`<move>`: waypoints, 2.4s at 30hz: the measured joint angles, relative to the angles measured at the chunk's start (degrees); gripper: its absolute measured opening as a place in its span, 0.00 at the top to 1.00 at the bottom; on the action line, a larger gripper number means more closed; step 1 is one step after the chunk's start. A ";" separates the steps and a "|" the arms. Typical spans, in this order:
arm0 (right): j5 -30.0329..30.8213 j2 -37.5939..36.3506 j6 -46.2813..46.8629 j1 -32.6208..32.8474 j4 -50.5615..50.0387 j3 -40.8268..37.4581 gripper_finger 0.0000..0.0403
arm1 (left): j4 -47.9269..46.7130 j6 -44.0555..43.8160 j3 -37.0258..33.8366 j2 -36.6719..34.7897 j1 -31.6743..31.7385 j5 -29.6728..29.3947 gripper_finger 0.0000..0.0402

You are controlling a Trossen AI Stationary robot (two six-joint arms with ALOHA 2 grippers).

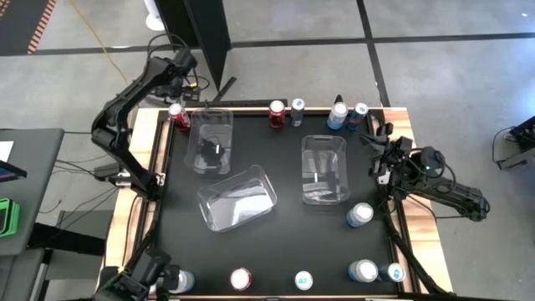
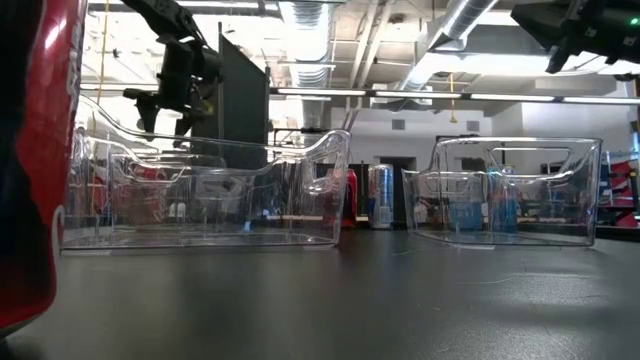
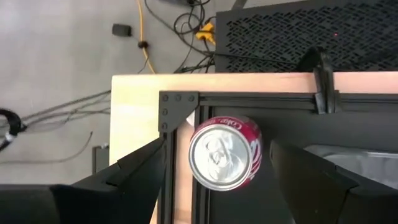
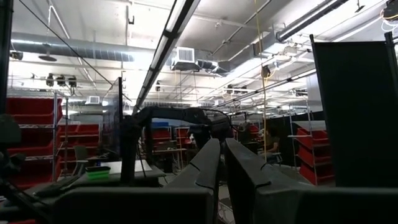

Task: Sort soda cans
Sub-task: Put the top left red soda can into the left transparent bin

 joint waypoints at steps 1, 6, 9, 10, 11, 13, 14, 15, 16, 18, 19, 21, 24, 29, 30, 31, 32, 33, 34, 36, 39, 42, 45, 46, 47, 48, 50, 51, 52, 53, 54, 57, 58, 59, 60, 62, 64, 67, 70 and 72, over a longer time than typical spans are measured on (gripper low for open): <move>-0.06 0.00 -0.21 0.00 -0.23 0.00 0.88 | -0.50 -0.25 -0.04 0.00 0.02 0.19 0.30; -0.17 0.00 -0.42 0.00 -0.61 0.00 0.88 | -0.28 -4.24 -0.09 -0.02 -0.20 1.77 0.30; -0.17 0.00 -0.44 0.00 -0.61 0.00 0.88 | -0.67 -6.06 -0.09 -0.02 -0.22 3.19 0.30; -0.17 0.00 -0.44 0.00 -0.61 0.00 0.88 | -0.99 -6.52 -0.09 -0.02 -0.24 3.65 0.30; -0.17 0.00 -0.44 0.00 -0.60 0.00 0.88 | -1.60 -7.16 -0.09 -0.02 -0.26 4.13 0.30; -0.17 0.00 -0.46 0.00 -0.61 0.00 0.88 | -2.04 -7.54 -0.67 -0.07 -0.33 4.54 0.30; -0.16 0.00 -0.46 0.00 -0.61 0.00 0.88 | -2.09 -7.61 -1.20 -0.07 -0.61 4.62 0.30; -0.17 0.00 -0.46 0.00 -0.60 0.00 0.88 | -2.02 -7.85 -1.86 -0.07 -0.84 4.57 0.30; -0.17 0.00 -0.46 0.00 -0.60 0.00 0.88 | -1.87 -8.30 -2.55 -0.07 -0.99 4.57 0.30; -0.15 0.00 -0.46 0.00 -0.59 0.00 0.88 | -1.35 -8.50 -4.22 -0.06 -1.24 4.13 0.30; -0.15 0.00 -0.44 0.00 -0.59 0.00 0.88 | -1.06 -8.59 -4.78 -0.01 -1.50 3.56 0.30; -0.17 0.00 -0.42 0.00 -0.59 0.00 0.88 | -0.12 -8.97 -5.25 -0.01 -1.71 2.80 0.30; -0.19 0.00 -0.13 0.00 -0.59 0.00 0.88 | 0.08 -9.25 -5.36 -0.04 -1.72 2.47 0.30; -0.22 0.00 -0.02 0.00 -0.57 0.00 0.88 | 0.34 -9.51 -6.96 -0.05 -2.17 1.83 0.30; -0.22 0.00 -0.02 0.00 -0.56 0.00 0.88 | 0.58 -9.33 -7.33 -0.07 -2.24 1.73 0.30; -0.22 0.00 -0.01 0.00 -0.57 0.00 0.88 | 0.63 -9.01 -7.59 -0.07 -2.37 1.62 0.30; -0.24 0.00 -0.02 0.00 -0.55 0.00 0.88 | 0.63 -8.97 -7.68 -0.07 -2.49 1.53 0.30; -0.24 0.00 0.00 0.00 -0.57 0.00 0.88 | 0.81 -8.92 -7.69 -0.07 -2.56 1.51 0.30; -0.24 0.00 0.00 0.00 -0.57 0.00 0.88 | 0.99 -8.82 -7.69 -0.07 -2.56 1.49 0.30; -0.26 0.00 0.00 0.00 -0.57 0.00 0.88 | 1.14 -8.82 -7.69 -0.07 -2.51 1.40 0.30; -0.26 0.00 0.02 0.00 -0.57 0.00 0.88 | 1.02 -8.60 -7.69 -0.07 -2.51 1.41 0.30; -0.26 0.00 0.02 0.00 -0.57 0.00 0.88 | 1.01 -8.58 -7.69 -0.07 -2.51 1.45 0.30; -0.26 0.00 0.02 0.02 -0.57 0.00 0.88 | 1.11 -8.15 -7.69 -0.07 -2.51 1.46 0.30; -0.26 0.00 0.02 0.00 -0.57 0.00 0.88 | 1.36 -7.24 -7.69 -0.09 -2.55 1.46 0.30; -0.26 0.00 0.00 0.00 -0.57 0.00 0.88 | 1.64 -6.39 -7.53 -0.18 -2.81 1.50 0.30; -0.27 0.00 -0.15 0.00 -0.57 0.00 0.88 | 2.21 -5.41 -7.27 -0.40 -3.38 1.46 0.30; -0.28 0.00 -0.43 0.00 -0.65 0.00 0.88 | 5.02 -2.70 -6.80 -1.38 -5.50 1.45 0.30; -0.28 0.00 -0.64 0.00 -0.70 0.00 0.88 | 6.94 -1.24 -6.47 -1.89 -6.82 1.57 0.30; -0.28 0.00 -1.13 0.00 -0.80 0.00 0.88 | 9.02 0.50 -6.17 -2.31 -8.17 2.22 0.30; -0.28 0.00 -1.55 0.00 -0.89 0.00 0.88 | 11.64 2.56 -5.87 -2.63 -9.53 3.37 0.30; -0.28 0.00 -1.80 0.00 -1.03 0.00 0.88 | 14.22 4.59 -5.56 -2.93 -10.71 4.80 0.30; -0.28 0.00 -1.92 0.00 -1.12 0.00 0.88 | 21.57 10.44 -4.07 -3.45 -13.91 9.81 0.30; -0.28 0.00 -1.92 0.00 -1.12 0.00 0.88 | 23.68 12.06 -3.46 -3.46 -14.82 12.27 0.30; -0.26 0.00 -1.92 0.00 -1.12 0.00 0.88 | 25.73 13.62 -3.05 -3.48 -15.63 14.25 0.30; -0.27 0.00 -1.93 0.00 -1.12 0.00 0.88 | 27.66 15.05 -2.90 -3.42 -16.60 16.15 0.30; -0.27 0.00 -1.95 0.00 -1.10 0.00 0.88 | 31.96 17.86 -2.84 -3.00 -18.79 18.05 0.30; -0.26 0.00 -1.95 0.00 -1.10 0.00 0.88 | 34.53 21.10 -2.84 -2.78 -20.56 19.35 0.30; -0.26 -0.02 -1.93 0.00 -1.05 0.00 0.88 | 38.70 25.86 -2.76 -2.15 -23.80 20.98 0.30; -0.26 -0.01 -1.95 0.00 -1.02 0.00 0.88 | 40.38 29.68 -2.84 -1.74 -26.06 23.02 0.30; -0.26 -0.01 -1.95 0.00 -1.01 0.00 0.88 | 43.72 31.64 -2.75 -0.83 -28.16 23.10 0.30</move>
